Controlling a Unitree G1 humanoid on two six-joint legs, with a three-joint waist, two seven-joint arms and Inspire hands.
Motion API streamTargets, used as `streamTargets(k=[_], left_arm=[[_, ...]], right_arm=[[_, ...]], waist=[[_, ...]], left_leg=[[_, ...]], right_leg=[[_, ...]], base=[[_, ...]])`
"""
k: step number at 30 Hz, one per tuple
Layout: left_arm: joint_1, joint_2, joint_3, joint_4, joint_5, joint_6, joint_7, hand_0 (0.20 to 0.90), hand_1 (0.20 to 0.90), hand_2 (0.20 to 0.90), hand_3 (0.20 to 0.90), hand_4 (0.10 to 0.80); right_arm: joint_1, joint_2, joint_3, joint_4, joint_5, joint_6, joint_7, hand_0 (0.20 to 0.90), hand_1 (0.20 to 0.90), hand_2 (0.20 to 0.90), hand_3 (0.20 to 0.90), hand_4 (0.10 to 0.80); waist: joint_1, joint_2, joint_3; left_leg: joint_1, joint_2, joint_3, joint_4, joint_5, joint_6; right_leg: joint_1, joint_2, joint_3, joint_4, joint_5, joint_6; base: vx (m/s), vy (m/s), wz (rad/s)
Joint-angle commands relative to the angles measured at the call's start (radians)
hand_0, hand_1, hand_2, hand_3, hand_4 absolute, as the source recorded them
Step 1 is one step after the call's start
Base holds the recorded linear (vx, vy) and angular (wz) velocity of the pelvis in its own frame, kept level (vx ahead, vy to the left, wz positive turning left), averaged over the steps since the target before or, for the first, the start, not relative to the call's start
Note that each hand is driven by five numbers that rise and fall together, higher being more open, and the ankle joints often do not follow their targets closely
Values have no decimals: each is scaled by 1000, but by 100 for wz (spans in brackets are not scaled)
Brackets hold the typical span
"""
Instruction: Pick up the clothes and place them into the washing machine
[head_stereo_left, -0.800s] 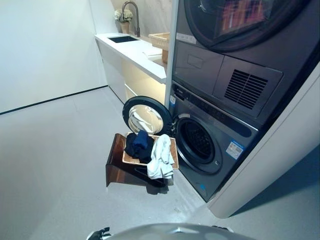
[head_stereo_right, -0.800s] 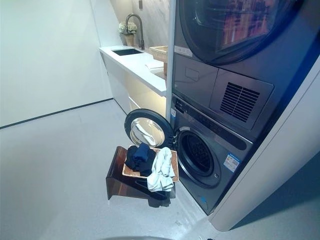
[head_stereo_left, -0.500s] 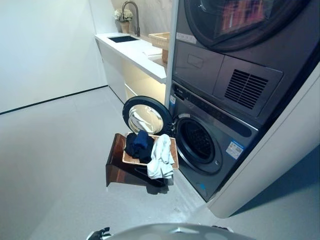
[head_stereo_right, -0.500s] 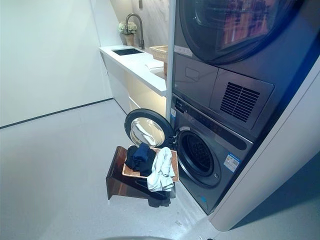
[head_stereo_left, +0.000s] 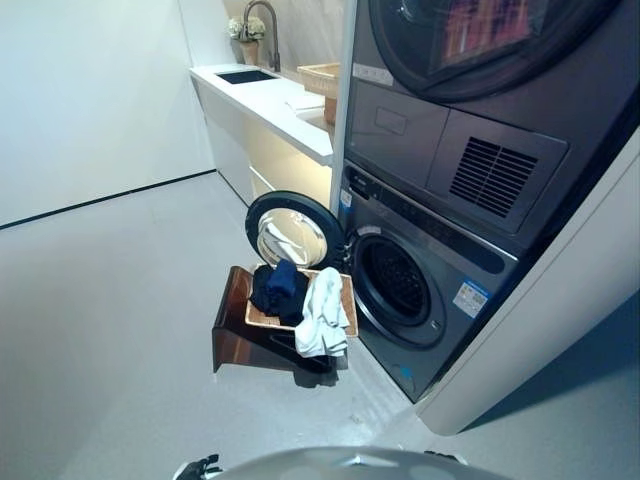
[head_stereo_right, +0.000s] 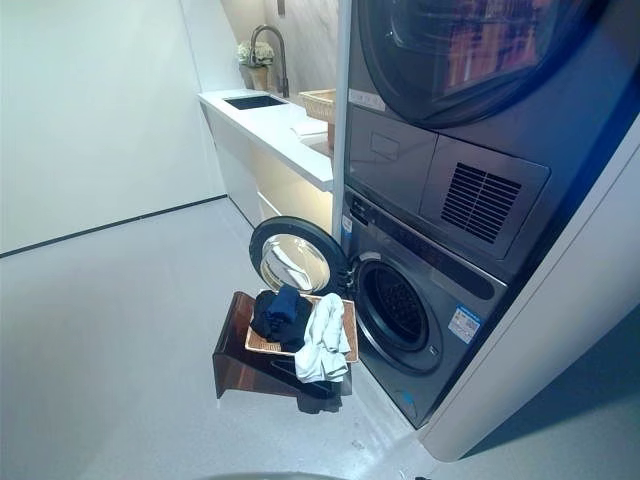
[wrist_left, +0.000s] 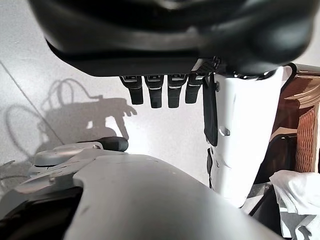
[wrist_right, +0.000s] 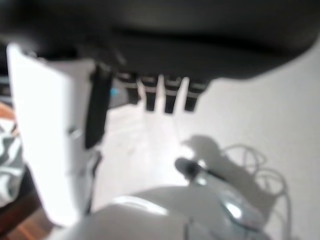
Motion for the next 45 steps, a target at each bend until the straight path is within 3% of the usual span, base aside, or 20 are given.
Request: streamTargets(k=[1, 10, 17, 19, 20, 22, 23, 24, 28, 29, 31, 35, 41, 43, 45], left_arm=[[-109, -24, 21, 36, 10, -36, 7, 900, 900, 900, 900, 800], [-122, -20, 14, 24, -10, -40, 8, 900, 900, 900, 900, 800], [-138, -17, 15, 20, -22, -36, 10, 900, 900, 900, 900, 800], [-143, -19, 21, 22, -32, -32, 7, 900, 900, 900, 900, 800], [-144, -19, 24, 24, -35, -31, 6, 900, 900, 900, 900, 800], [-145, -22, 22, 23, -40, -31, 8, 900, 900, 900, 900, 800], [-152, -27, 21, 25, -49, -28, 10, 900, 900, 900, 900, 800], [-154, -31, 21, 21, -58, -29, 10, 900, 900, 900, 900, 800], [-145, -33, 22, 21, -71, -30, 18, 900, 900, 900, 900, 800], [-142, -33, 22, 22, -77, -31, 21, 900, 900, 900, 900, 800], [-136, -33, 20, 21, -87, -34, 27, 900, 900, 900, 900, 800], [-131, -39, 16, 16, -102, -40, 37, 900, 900, 900, 900, 800], [-111, -46, 25, 6, -119, -42, 46, 900, 900, 900, 900, 800], [-105, -40, 28, 6, -121, -44, 49, 900, 900, 900, 900, 800], [-112, -30, 25, 11, -118, -40, 49, 900, 900, 900, 900, 800]], right_arm=[[-96, 4, -14, 40, 16, -30, -12, 900, 900, 900, 900, 800], [-98, -7, -22, 38, 30, -34, -15, 900, 900, 900, 900, 800], [-98, -11, -26, 41, 45, -38, -14, 900, 900, 900, 900, 800], [-99, -21, -32, 42, 51, -43, -16, 900, 900, 900, 900, 800], [-97, -28, -36, 43, 53, -42, -16, 900, 900, 900, 900, 800], [-96, -35, -40, 45, 56, -43, -17, 900, 900, 900, 900, 800], [-97, -46, -47, 47, 59, -43, -20, 900, 900, 900, 900, 800], [-96, -55, -52, 51, 59, -39, -21, 900, 900, 900, 900, 800], [-99, -66, -53, 56, 60, -35, -24, 900, 900, 900, 900, 800], [-100, -67, -50, 56, 60, -35, -26, 900, 900, 900, 900, 800], [-100, -67, -49, 56, 61, -34, -31, 900, 900, 900, 900, 800], [-101, -62, -42, 55, 61, -36, -34, 900, 900, 900, 900, 800], [-104, -55, -34, 59, 49, -27, -28, 900, 900, 900, 900, 800], [-102, -46, -30, 62, 43, -20, -23, 900, 900, 900, 900, 800], [-100, -42, -34, 55, 45, -21, -25, 900, 900, 900, 900, 800]], waist=[[7, -37, 54], [8, -43, 64], [7, -52, 91], [11, -66, 115], [16, -65, 128], [20, -65, 140], [23, -68, 165], [24, -66, 169], [24, -67, 160], [27, -65, 157], [31, -54, 155], [36, -35, 145], [57, -9, 102], [67, -16, 80], [72, -30, 65]], left_leg=[[-15, -95, -13, -3, 9, 14], [-23, -82, -24, -3, 21, 6], [-24, -51, -32, 16, 30, -7], [-97, -54, -12, 218, -33, -14], [-124, -59, -8, 300, -35, -15], [-162, -63, -7, 391, -25, -15], [-229, -66, 1, 529, 15, -15], [-256, -68, -2, 560, 40, -14], [-332, -86, -10, 422, 49, -8], [-345, -83, -23, 360, 82, -12], [-368, -52, -48, 208, 171, -24], [-378, 4, -39, 10, 244, -55], [-403, 68, 30, -3, 303, -91], [-381, 61, 45, -3, 304, -72], [-383, 26, 69, 34, 292, -54]], right_leg=[[59, 86, -9, 2, -40, -36], [53, 101, -11, 2, -44, -52], [54, 120, 0, 5, -52, -76], [46, 125, 22, 51, -72, -92], [53, 130, 31, 62, -76, -99], [62, 133, 35, 66, -74, -103], [81, 137, 29, 68, -79, -114], [86, 140, 26, 73, -86, -118], [85, 139, 42, 98, -109, -117], [88, 145, 52, 102, -113, -116], [100, 160, 71, 108, -127, -115], [146, 167, 117, 100, -157, -107], [239, 114, 156, 72, -195, -73], [250, 70, 159, 89, -195, -53], [227, 11, 138, 156, -156, -19]], base=[[-10, -56, 5], [-4, -77, 4], [-18, -131, 2], [-22, -193, -10], [1, -158, -14], [1, -105, -6], [8, -109, -2], [22, -120, -2], [87, -18, -20], [149, 4, -40], [180, 15, -34], [236, 62, -35], [351, 234, -42], [401, 346, -24], [360, 366, -5]])
